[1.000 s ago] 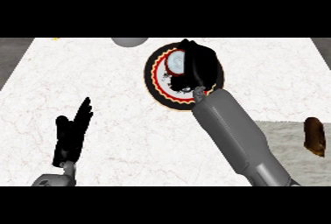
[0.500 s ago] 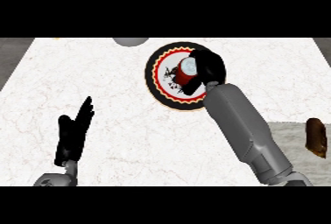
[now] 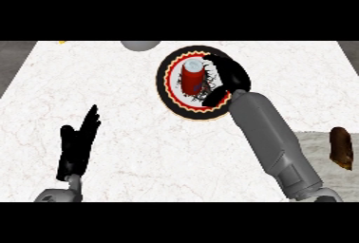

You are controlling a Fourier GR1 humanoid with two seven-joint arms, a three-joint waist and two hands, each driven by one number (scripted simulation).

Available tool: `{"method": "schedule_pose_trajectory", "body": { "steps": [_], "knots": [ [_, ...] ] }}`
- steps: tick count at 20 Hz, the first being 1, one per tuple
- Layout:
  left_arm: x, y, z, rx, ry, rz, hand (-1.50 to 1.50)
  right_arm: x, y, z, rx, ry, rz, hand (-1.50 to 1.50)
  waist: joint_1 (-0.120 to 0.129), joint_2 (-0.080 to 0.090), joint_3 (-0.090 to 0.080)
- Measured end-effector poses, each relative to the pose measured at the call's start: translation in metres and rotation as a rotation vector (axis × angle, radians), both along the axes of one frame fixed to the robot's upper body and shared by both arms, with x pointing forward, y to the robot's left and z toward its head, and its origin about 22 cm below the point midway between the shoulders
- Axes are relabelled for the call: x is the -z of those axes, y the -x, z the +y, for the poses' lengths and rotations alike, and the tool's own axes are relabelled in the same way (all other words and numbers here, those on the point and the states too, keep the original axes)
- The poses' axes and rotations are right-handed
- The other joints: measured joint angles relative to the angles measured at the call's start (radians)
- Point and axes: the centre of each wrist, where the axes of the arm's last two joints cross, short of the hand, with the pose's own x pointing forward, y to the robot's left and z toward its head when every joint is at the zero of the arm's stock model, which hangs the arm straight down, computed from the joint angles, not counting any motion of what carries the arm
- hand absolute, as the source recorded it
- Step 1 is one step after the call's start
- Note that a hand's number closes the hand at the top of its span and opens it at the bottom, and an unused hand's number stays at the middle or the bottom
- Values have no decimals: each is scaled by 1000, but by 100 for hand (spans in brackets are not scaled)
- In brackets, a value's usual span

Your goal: Pick the can from the placemat and place it in the plate

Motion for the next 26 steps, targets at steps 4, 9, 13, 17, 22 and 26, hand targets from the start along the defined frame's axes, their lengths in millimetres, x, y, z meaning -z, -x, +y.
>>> {"method": "schedule_pose_trajectory", "body": {
  "steps": [4,9,13,17,22,26],
  "knots": [
    [2,2,2,-6,3,1,0,-11,0,-7,5,-274,-114,-150,-8,-1,1],
    [3,7,3,-9,4,-5,0,-6,3,-39,44,-542,-166,-150,-11,-3,1],
    [8,8,4,-12,-1,-1,0,-3,8,-63,29,-651,-165,-150,-12,-3,0],
    [1,6,7,-2,6,3,0,13,13,-78,2,-704,-163,-150,-7,-2,0],
    [0,7,11,-6,8,2,0,29,21,-81,-39,-736,-181,-150,-6,-2,0],
    [-2,9,11,-6,6,0,0,33,21,-78,-42,-727,-182,-150,-5,-2,0]
  ]
}}
